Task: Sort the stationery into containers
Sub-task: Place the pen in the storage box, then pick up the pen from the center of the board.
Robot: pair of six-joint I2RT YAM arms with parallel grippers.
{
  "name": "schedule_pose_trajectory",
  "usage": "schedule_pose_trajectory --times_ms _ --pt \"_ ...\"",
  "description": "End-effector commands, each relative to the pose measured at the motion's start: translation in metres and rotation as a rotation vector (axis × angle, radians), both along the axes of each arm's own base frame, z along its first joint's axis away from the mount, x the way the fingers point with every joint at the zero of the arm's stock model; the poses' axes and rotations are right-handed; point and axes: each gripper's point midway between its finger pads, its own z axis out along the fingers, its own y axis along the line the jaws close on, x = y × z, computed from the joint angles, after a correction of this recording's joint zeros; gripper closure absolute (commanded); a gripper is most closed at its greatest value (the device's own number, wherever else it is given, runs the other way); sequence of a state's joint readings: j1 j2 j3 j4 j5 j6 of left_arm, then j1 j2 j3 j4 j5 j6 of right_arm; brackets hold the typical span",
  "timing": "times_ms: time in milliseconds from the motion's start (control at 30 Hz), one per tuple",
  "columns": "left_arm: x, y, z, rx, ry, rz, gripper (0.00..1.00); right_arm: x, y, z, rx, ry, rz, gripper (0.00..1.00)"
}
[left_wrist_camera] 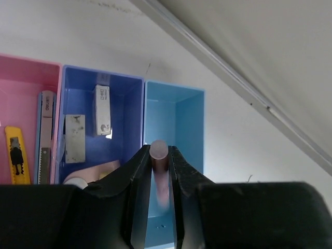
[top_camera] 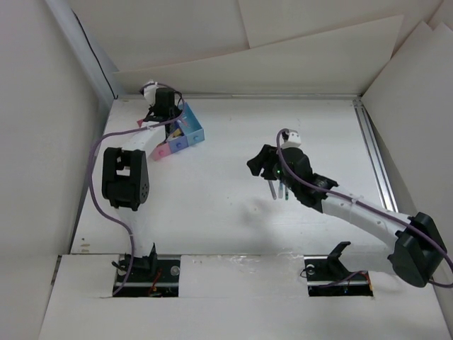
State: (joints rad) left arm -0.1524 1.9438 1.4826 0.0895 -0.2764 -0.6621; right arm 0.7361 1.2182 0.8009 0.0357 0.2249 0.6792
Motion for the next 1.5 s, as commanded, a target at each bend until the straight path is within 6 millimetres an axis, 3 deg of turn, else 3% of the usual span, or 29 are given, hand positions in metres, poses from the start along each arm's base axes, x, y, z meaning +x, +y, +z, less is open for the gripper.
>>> schedule_pose_trajectory --times_ms 0,67,267,400,467,500,533,600,633,667,700,733,767,867,900,1000,1067,1100,1133,1167,1233,1433,1467 --pt "0.009 0.001 0.019 0.025 -0.04 0.005 0.84 0.008 -0.011 -0.006 -0.004 0.008 -0.059 0.35" --pt "0.012 0.0 0.011 0.027 -0.026 0.005 0.83 0.015 -0.02 -0.01 -0.019 0.024 -0.102 0.35" --pt "0.018 -0.001 0.011 0.038 -0.034 -0.011 0.82 0.021 -0.031 -0.016 -0.032 0.035 -0.149 0.36" --pt "0.019 -0.011 0.015 0.045 -0.039 -0.049 0.63 0.03 -0.044 -0.028 -0.079 0.071 -0.232 0.39" --pt "0.017 -0.019 0.02 0.056 -0.05 -0.047 0.56 0.034 -0.049 -0.04 -0.105 0.101 -0.259 0.48" --pt "0.014 -0.022 0.038 0.063 -0.08 -0.048 0.56 0.036 -0.052 -0.043 -0.117 0.114 -0.268 0.52" --pt "0.007 -0.028 0.036 0.067 -0.079 -0.055 0.56 0.037 -0.051 -0.05 -0.139 0.137 -0.268 0.58" --pt "0.0 -0.035 0.052 0.048 -0.133 -0.064 0.56 0.041 -0.053 -0.056 -0.146 0.156 -0.281 0.72" --pt "-0.008 -0.042 0.075 0.022 -0.185 -0.085 0.56 0.042 -0.053 -0.059 -0.158 0.168 -0.281 0.76" --pt "-0.021 -0.055 0.063 0.002 -0.17 -0.112 0.56 0.042 -0.052 -0.068 -0.182 0.193 -0.28 0.8" --pt "-0.029 -0.065 0.065 -0.01 -0.183 -0.144 0.56 0.04 -0.053 -0.075 -0.199 0.209 -0.28 0.8" --pt "-0.038 -0.075 0.089 -0.041 -0.255 -0.168 0.56 0.045 -0.057 -0.076 -0.209 0.215 -0.297 0.8" --pt "-0.056 -0.096 0.07 -0.04 -0.225 -0.215 0.56 0.045 -0.056 -0.082 -0.216 0.234 -0.302 0.79" --pt "-0.085 -0.133 0.071 -0.071 -0.257 -0.303 0.56 0.043 -0.058 -0.086 -0.215 0.245 -0.307 0.7" --pt "-0.103 -0.154 0.053 -0.066 -0.218 -0.355 0.56 0.041 -0.058 -0.088 -0.215 0.255 -0.312 0.64" --pt "-0.136 -0.191 0.037 -0.078 -0.195 -0.465 0.56 0.029 -0.067 -0.095 -0.209 0.271 -0.322 0.57" --pt "-0.15 -0.205 0.032 -0.103 -0.182 -0.52 0.56 0.02 -0.072 -0.105 -0.225 0.296 -0.327 0.55" --pt "-0.156 -0.21 0.035 -0.115 -0.194 -0.544 0.56 0.013 -0.077 -0.113 -0.238 0.309 -0.327 0.55" --pt "-0.164 -0.21 0.025 -0.12 -0.179 -0.566 0.56 0.009 -0.078 -0.118 -0.236 0.325 -0.325 0.57" --pt "-0.171 -0.216 0.033 -0.159 -0.198 -0.607 0.56 0.003 -0.08 -0.127 -0.246 0.347 -0.314 0.57" --pt "-0.182 -0.214 0.024 -0.164 -0.181 -0.631 0.56 0.001 -0.077 -0.129 -0.236 0.353 -0.298 0.59" --pt "-0.211 -0.211 0.036 -0.193 -0.212 -0.713 0.56 -0.003 -0.079 -0.134 -0.232 0.372 -0.313 0.61" --pt "-0.216 -0.207 0.028 -0.179 -0.193 -0.715 0.56 -0.005 -0.081 -0.138 -0.245 0.385 -0.314 0.61"
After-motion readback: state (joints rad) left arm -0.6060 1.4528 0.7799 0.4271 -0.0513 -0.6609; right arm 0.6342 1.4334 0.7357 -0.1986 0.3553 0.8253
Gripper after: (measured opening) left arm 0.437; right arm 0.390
